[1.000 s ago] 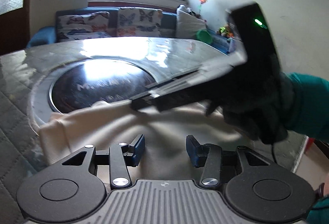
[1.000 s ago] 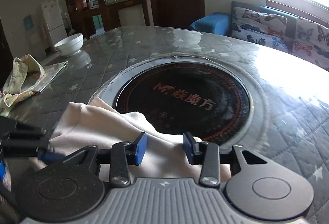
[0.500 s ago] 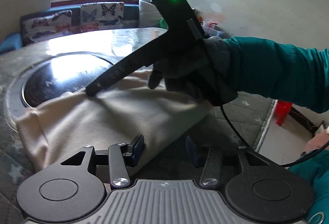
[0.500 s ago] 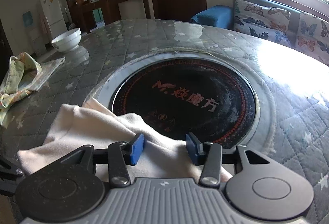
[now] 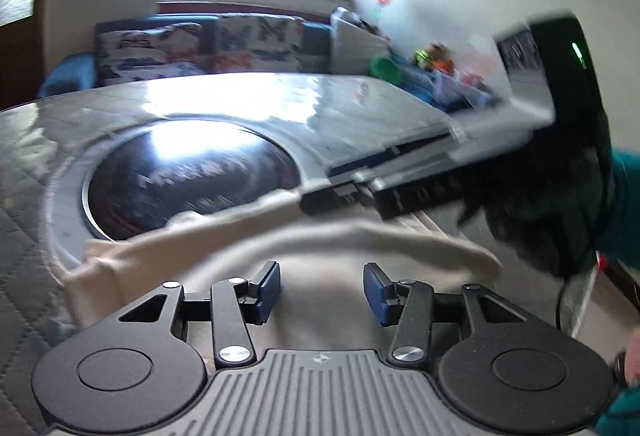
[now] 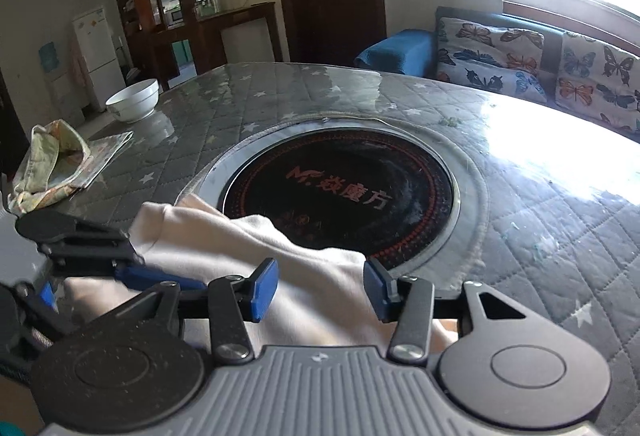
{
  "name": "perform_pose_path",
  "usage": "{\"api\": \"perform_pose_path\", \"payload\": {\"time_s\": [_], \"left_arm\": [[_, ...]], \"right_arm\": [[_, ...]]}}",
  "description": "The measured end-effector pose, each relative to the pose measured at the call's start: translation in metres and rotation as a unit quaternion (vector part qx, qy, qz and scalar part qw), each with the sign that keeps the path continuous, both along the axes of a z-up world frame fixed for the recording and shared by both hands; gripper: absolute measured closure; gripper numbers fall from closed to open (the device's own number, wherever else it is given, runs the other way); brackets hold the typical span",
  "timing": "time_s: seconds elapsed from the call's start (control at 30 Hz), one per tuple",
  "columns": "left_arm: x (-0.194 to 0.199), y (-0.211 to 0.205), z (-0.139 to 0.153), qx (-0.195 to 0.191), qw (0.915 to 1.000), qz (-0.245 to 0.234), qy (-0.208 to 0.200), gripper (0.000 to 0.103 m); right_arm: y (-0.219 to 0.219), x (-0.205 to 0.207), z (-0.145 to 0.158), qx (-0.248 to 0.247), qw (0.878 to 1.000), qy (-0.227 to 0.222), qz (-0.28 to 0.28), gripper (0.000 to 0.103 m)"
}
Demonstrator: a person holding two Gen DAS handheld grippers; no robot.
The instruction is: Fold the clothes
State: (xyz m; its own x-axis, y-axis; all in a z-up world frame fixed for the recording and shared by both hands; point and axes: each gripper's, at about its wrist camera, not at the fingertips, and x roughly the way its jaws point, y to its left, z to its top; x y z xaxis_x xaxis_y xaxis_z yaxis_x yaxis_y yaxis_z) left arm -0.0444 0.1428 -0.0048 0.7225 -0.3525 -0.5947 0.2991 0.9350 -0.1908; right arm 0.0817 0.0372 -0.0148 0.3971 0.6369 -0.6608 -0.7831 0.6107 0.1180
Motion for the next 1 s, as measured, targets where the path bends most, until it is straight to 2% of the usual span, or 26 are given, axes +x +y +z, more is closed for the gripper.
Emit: {"api": "perform_pose_path", "payload": {"time_s": [0.27,0.4,0.47,0.53,0.6,0.7,0.87,1.0], "left_arm": [[-0.038,-0.010,-0.005,0.032,0.9970,-0.071,0.001,0.053],[-0.041,-0.003,0.004,0.014,0.9952,-0.097,-0.002,0.053],[-0.032,0.000,0.015,0.025,0.9966,-0.075,-0.025,0.053],[-0.014,0.006,0.019,0.017,0.9984,-0.043,-0.033,0.053],[0.006,0.010,0.013,0.007,0.9994,-0.025,-0.024,0.053],[0.019,0.006,-0.001,0.014,0.9992,-0.036,0.003,0.053],[-0.010,-0.013,-0.004,0.054,0.9949,-0.082,-0.021,0.050],[-0.026,-0.013,-0.009,0.052,0.9941,-0.095,-0.005,0.048]], "right_arm": [[0.003,0.010,-0.011,-0.010,1.000,0.007,-0.007,0.055],[-0.002,0.009,-0.010,-0.005,1.000,0.007,-0.011,0.055],[-0.007,0.008,-0.006,0.000,1.000,0.005,-0.015,0.055],[-0.011,0.007,-0.003,0.002,1.000,0.001,-0.017,0.055],[-0.015,0.005,0.001,0.002,1.000,-0.003,-0.020,0.055],[-0.024,0.000,0.005,0.004,1.000,-0.006,-0.023,0.054],[-0.036,-0.012,0.011,0.006,1.000,-0.007,-0.018,0.050],[-0.037,-0.027,0.009,0.002,1.000,-0.002,0.003,0.050]]}}
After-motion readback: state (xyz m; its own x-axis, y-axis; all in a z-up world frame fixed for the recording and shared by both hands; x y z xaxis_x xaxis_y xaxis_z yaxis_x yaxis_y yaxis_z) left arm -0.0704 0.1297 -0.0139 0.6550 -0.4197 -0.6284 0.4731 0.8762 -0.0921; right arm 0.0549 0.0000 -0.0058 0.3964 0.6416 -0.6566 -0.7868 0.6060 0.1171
